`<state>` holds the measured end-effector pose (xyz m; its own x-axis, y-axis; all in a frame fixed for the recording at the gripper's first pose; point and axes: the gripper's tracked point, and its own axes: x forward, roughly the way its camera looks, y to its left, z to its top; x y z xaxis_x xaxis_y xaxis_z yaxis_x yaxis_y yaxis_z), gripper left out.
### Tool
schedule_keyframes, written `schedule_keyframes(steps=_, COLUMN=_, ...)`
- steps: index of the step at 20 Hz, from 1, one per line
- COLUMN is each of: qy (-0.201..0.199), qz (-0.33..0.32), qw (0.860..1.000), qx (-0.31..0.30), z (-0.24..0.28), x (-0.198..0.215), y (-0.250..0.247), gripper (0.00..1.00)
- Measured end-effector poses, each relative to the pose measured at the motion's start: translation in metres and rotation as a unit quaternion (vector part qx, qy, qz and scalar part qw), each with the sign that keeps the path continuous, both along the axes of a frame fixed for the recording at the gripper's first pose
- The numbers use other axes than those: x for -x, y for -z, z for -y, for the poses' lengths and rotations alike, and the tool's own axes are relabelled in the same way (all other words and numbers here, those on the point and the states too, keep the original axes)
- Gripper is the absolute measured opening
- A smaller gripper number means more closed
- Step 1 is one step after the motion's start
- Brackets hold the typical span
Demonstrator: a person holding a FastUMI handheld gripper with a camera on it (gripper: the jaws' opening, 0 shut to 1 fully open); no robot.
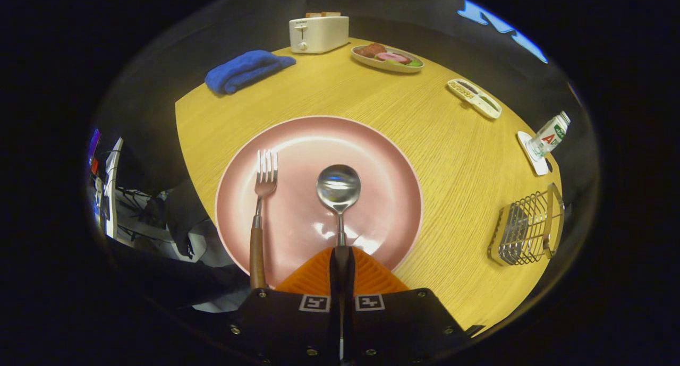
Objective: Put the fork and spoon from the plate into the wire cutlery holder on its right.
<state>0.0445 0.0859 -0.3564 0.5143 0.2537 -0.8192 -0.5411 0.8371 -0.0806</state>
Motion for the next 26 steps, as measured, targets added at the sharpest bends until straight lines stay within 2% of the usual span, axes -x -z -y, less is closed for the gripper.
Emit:
schedule_keyframes(steps=9, qy=0.087, qz=0.002, qw=0.991, qx=-0.104, z=-0.001, x=-0.004, y=-0.029, gripper=0.03)
schedule_keyframes(steps=13, qy=0.127, qz=0.019, qw=0.981, qx=-0.146, z=0.007, x=-0.015, y=-0.055, gripper=0.03)
schedule_keyframes(steps=17, qy=0.171, qz=0.054, qw=0.968, qx=-0.174, z=0.037, x=-0.038, y=-0.093, gripper=0.03)
schedule_keyframes(steps=23, qy=0.23, qz=0.097, qw=0.955, qx=-0.157, z=0.112, x=-0.061, y=-0.129, gripper=0.03)
schedule_keyframes(steps=26, qy=0.254, qz=0.098, qw=0.951, qx=-0.148, z=0.143, x=-0.063, y=-0.129, gripper=0.03)
